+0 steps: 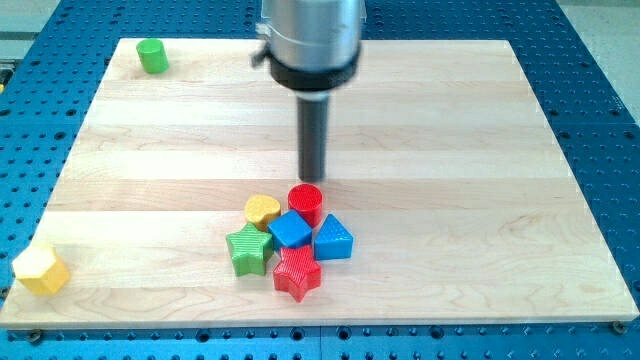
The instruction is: Push the red circle and the green circle into the group of blocks
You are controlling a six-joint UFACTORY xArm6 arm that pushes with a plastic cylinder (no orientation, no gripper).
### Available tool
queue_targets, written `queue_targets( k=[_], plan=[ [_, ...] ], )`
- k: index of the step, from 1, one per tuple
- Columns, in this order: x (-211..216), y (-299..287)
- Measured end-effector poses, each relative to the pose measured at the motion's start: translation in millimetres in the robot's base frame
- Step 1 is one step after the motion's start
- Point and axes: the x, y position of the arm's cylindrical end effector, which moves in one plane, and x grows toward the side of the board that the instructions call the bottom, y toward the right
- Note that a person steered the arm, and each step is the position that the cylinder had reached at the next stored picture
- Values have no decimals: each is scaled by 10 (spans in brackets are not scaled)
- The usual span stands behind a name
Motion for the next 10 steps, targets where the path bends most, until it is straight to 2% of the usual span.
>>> queue_targets(
  k=[2, 3, 4, 5, 7, 8, 9, 10],
  plan=[
    [-960, -2178],
    [-1514, -2750],
    [-2008, -2458],
    [-2006, -1772],
    [-843, -150],
    [-605, 375],
    [-981, 7],
    [-1154, 493]
  ],
)
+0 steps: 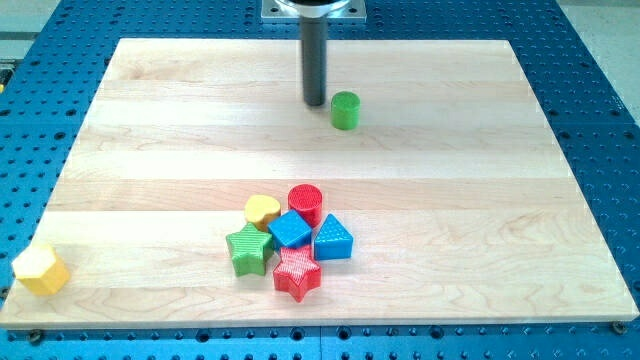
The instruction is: Push the red circle and the green circle into the group of blocks
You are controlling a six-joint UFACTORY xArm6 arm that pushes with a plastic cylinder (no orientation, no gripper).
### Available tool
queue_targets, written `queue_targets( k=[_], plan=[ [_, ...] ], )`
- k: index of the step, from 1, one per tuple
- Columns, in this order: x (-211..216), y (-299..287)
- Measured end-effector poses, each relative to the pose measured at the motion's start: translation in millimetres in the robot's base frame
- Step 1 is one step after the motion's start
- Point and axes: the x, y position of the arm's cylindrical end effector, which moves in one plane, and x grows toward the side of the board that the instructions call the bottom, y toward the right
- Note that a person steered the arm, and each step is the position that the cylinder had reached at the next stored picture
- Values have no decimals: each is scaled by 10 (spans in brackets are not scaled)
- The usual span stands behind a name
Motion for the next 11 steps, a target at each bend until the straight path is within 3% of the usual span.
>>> queue_targets(
  k=[1, 2, 7, 8, 9, 11],
  plan=[
    [371, 279],
    [849, 195],
    [1788, -29],
    [1653, -33],
    [1644, 418],
    [1863, 269]
  ],
)
